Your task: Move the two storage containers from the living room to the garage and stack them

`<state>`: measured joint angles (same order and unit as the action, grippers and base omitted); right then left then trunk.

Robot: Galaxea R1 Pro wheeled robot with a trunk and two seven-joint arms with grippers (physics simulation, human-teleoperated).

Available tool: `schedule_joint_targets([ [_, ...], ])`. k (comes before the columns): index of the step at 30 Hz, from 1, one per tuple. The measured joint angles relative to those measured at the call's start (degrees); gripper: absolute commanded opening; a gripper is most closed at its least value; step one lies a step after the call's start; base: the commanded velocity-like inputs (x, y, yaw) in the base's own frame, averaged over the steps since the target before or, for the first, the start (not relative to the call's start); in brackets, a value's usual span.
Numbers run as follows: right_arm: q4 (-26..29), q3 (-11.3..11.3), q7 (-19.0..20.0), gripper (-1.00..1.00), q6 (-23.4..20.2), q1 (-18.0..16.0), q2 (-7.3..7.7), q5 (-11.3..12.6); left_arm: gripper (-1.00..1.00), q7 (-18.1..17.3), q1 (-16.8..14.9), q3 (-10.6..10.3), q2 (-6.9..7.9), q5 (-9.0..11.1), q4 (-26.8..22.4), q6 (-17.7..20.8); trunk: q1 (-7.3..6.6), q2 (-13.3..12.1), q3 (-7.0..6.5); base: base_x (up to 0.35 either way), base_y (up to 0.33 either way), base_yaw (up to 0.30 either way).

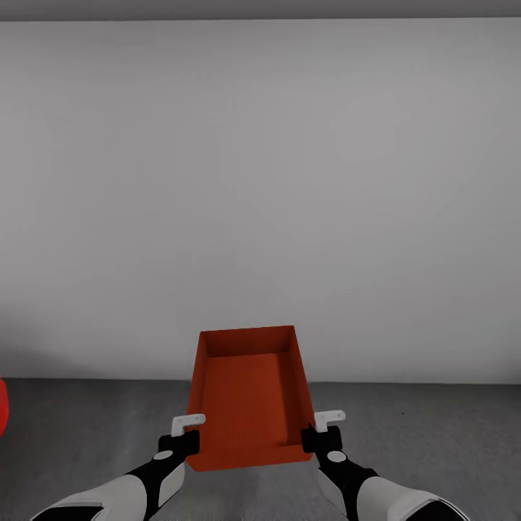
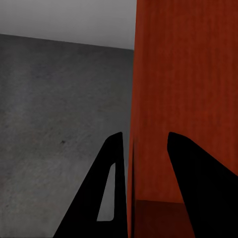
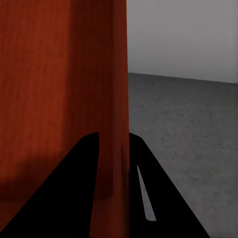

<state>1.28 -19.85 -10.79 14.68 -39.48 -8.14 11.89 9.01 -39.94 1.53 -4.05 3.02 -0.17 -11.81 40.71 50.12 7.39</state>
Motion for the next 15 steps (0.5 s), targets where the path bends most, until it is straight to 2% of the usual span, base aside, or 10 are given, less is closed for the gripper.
schedule_joint_targets([
  [15,0.00,-0.03,0.00,-1.00,-0.01,0.00,0.00,0.03,-1.00,-0.01,0.00,0.00,0.00,0.01,0.00,-0.01,0.00,0.00,1.39,0.000,0.000,0.000],
])
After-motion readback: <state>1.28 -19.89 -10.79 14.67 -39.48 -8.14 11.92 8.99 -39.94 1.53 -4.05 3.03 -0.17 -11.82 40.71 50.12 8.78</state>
